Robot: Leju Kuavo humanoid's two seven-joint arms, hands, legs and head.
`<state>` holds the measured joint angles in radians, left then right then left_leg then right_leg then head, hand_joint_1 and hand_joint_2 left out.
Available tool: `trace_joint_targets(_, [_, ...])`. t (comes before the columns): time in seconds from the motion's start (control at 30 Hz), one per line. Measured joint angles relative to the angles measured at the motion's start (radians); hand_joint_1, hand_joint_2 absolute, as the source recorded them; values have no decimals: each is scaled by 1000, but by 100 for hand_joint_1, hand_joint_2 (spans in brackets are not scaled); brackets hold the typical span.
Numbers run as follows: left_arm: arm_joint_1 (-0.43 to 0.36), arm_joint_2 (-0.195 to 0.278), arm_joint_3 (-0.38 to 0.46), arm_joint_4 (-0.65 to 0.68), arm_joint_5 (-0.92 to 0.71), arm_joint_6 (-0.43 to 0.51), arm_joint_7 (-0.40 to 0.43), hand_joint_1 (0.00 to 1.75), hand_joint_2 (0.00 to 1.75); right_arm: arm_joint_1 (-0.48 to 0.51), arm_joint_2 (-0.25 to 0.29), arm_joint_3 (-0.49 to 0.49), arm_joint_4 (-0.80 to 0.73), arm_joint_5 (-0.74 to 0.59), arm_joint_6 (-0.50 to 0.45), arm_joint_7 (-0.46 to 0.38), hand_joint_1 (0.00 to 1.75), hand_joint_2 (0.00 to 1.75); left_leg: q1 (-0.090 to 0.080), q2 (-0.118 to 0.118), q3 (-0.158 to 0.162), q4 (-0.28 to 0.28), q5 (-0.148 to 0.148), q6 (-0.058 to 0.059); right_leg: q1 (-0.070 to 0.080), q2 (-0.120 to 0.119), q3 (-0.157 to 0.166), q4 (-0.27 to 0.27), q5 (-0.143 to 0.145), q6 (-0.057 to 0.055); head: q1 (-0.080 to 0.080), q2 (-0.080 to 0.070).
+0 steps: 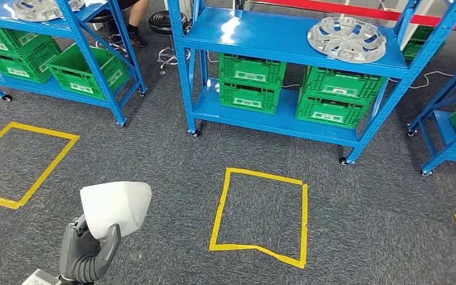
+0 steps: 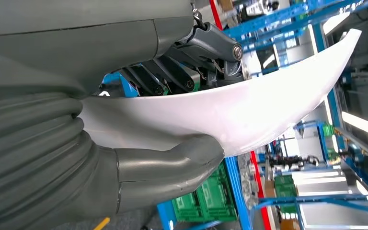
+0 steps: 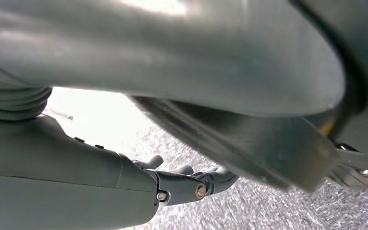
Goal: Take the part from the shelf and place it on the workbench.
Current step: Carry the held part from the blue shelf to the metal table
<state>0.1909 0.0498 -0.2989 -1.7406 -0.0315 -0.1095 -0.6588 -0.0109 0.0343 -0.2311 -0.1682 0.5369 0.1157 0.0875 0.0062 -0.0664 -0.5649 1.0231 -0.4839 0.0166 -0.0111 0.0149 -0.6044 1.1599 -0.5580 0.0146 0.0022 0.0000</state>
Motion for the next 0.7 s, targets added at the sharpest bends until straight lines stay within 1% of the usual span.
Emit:
trace_joint_targets(0.03, [-1, 0, 0, 0, 7, -4, -1, 175, 175, 1, -1, -1, 0, -3, 0, 1, 0, 0, 0, -11, -2, 4, -1, -5, 0, 18, 29, -62, 24, -1, 0, 0])
trace_joint_targets(0.07, [-2, 0, 0, 0, 17, -10, -3, 175, 175, 1, -2, -1, 0, -7, -2, 1, 0, 0, -1, -21, -5, 7, -1, -12, 0, 31, 49, -107, 38, -3, 0, 0])
trace_joint_targets(0.1, [-3, -1, 0, 0, 29, -19, -5, 175, 175, 2, -2, -3, 0, -11, -5, -1, 0, 0, -1, -30, -9, 8, 0, -19, 1, 39, 57, -126, 41, -7, 0, 0])
trace_joint_targets(0.13, [-5, -1, 0, 0, 38, -27, -6, 175, 175, 1, -2, -5, 0, -17, -8, -2, 0, 0, -1, -39, -12, 6, 2, -26, 5, 36, 57, -127, 40, -13, 1, 0])
trace_joint_targets(0.17, [-6, 0, 0, 0, 43, -34, -7, 175, 175, 0, -2, -9, 0, -23, -11, -4, 0, 0, 1, -47, -16, 4, 5, -33, 5, 26, 56, -129, 43, -21, 1, 0])
trace_joint_targets(0.2, [-6, 0, -1, 0, 42, -37, -7, 175, 175, -1, -2, -14, 0, -26, -13, -3, 0, 0, 2, -47, -19, 5, 5, -39, 5, 15, 57, -133, 47, -29, 1, 0])
trace_joint_targets(0.23, [-6, 0, -1, 0, 39, -38, -6, 175, 175, -2, -3, -17, 0, -24, -12, 0, 0, 0, 2, -34, -27, 17, -4, -44, 4, 5, 57, -136, 50, -37, -1, 0])
trace_joint_targets(0.27, [-7, 0, -1, 0, 36, -38, -6, 175, 175, -2, -2, -19, 0, -19, -9, 4, 0, 0, 1, -12, -43, 49, -25, -49, 2, -7, 57, -140, 52, -44, -3, 0])
trace_joint_targets(0.3, [-8, 1, -2, 0, 33, -37, -6, 175, 175, -2, -2, -20, 0, -11, -4, 8, 0, 0, 1, 16, -66, 102, -58, -52, 2, -19, 56, -142, 53, -48, -5, 0])
trace_joint_targets(0.33, [-9, 0, -2, 0, 32, -34, -6, 175, 175, 0, -2, -20, 0, -3, 1, 11, 0, 0, 0, 39, -97, 169, -95, -56, 3, -30, 55, -142, 53, -51, -7, 0])
trace_joint_targets(0.37, [-8, 0, -3, 0, 32, -30, -8, 175, 175, 2, -1, -20, 0, 3, 4, 12, 0, 0, 1, 51, -125, 233, -124, -59, 4, -44, 54, -142, 53, -52, -7, 0])
trace_joint_targets(0.4, [-5, 0, -3, -1, 32, -25, -10, 175, 175, 4, -1, -20, 0, 7, 6, 12, 0, 0, 2, 57, -142, 274, -136, -61, 5, -56, 54, -142, 53, -52, -7, 0])
trace_joint_targets(0.43, [0, 0, -4, -4, 33, -19, -14, 175, 175, 5, -1, -20, 0, 9, 6, 11, 0, 0, 3, 60, -139, 277, -128, -61, 5, -69, 54, -141, 52, -52, -7, 0])
trace_joint_targets(0.47, [6, 0, -4, -10, 33, -14, -17, 175, 175, 5, -1, -20, 0, 10, 6, 9, 0, 0, 3, 65, -116, 239, -103, -61, 5, -80, 55, -141, 52, -51, -7, 0])
trace_joint_targets(0.5, [11, 0, -4, -18, 33, -11, -20, 175, 175, 4, -1, -20, 0, 11, 6, 8, 0, 0, 3, 78, -77, 171, -70, -58, 5, -91, 57, -141, 51, -49, -8, 0])
trace_joint_targets(0.53, [14, 1, -4, -26, 33, -8, -23, 175, 175, 4, -1, -20, 0, 12, 5, 6, 0, 0, 0, 99, -37, 97, -44, -53, 7, -101, 59, -140, 49, -46, -8, 0])
trace_joint_targets(0.57, [17, 1, -4, -33, 33, -7, -25, 175, 175, 3, -1, -20, 0, 14, 4, 4, 0, 0, -2, 115, -8, 40, -26, -47, 10, -110, 61, -139, 46, -41, -7, 0])
trace_joint_targets(0.6, [17, 2, -4, -38, 34, -6, -27, 175, 175, 3, -1, -20, 0, 17, 4, 3, 0, 0, -4, 125, 7, 8, -19, -40, 12, -119, 63, -138, 45, -36, -6, 0])
trace_joint_targets(0.63, [18, 3, -4, -41, 36, -6, -27, 175, 175, 2, -1, -20, 0, 20, 4, 3, 0, 0, -7, 124, 8, -2, -20, -33, 14, -127, 65, -139, 44, -30, -6, 0])
trace_joint_targets(0.67, [18, 4, -4, -42, 39, -6, -27, 175, 175, 0, -1, -20, 0, 21, 3, 3, 0, 0, -7, 112, 5, -3, -17, -26, 14, -136, 67, -140, 44, -24, -5, 0])
trace_joint_targets(0.7, [18, 6, -4, -41, 44, -7, -27, 175, 175, -2, -1, -20, 0, 19, 2, 4, 0, 0, -6, 101, 6, -6, -14, -20, 12, -139, 69, -139, 42, -17, -6, 0])
